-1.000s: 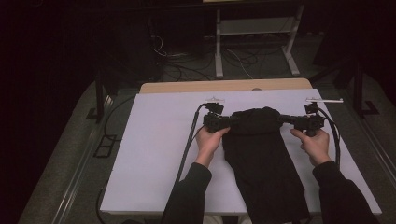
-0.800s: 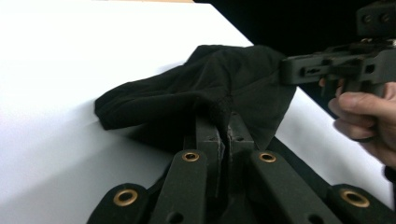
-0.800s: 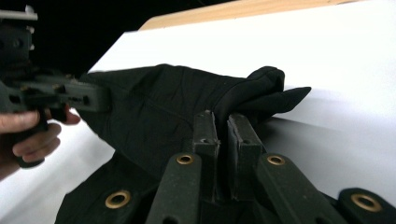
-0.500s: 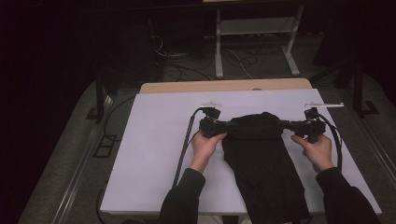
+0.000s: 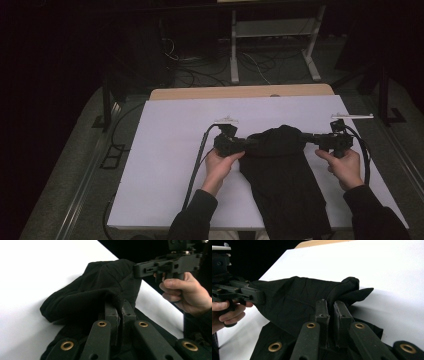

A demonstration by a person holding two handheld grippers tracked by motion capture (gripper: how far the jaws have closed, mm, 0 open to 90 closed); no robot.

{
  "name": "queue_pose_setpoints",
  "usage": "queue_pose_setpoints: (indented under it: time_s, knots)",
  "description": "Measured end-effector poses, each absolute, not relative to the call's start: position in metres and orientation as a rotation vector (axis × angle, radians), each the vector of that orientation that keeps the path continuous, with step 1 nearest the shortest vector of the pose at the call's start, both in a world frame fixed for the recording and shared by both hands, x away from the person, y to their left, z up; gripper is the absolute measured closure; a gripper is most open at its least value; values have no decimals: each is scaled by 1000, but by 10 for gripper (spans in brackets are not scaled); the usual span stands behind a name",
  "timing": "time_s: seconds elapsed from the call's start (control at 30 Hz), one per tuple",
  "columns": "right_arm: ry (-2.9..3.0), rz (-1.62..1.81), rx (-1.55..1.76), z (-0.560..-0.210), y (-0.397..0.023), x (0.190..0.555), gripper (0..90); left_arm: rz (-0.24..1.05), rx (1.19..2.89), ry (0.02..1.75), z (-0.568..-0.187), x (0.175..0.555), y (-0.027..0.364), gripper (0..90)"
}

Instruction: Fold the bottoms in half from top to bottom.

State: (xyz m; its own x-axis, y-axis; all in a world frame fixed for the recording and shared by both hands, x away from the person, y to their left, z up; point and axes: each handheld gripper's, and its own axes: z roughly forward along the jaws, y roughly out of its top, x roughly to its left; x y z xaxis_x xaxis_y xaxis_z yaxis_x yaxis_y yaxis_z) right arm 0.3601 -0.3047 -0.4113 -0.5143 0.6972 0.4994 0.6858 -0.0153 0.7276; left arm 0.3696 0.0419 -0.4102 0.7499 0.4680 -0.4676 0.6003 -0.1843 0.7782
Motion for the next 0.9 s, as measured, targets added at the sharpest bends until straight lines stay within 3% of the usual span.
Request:
queue_pose_setpoints:
  time_s: [0.9]
  knots:
    - [2339,1543,1562,-420,-306,337,820,-150,1885,741,-427,327,42,863]
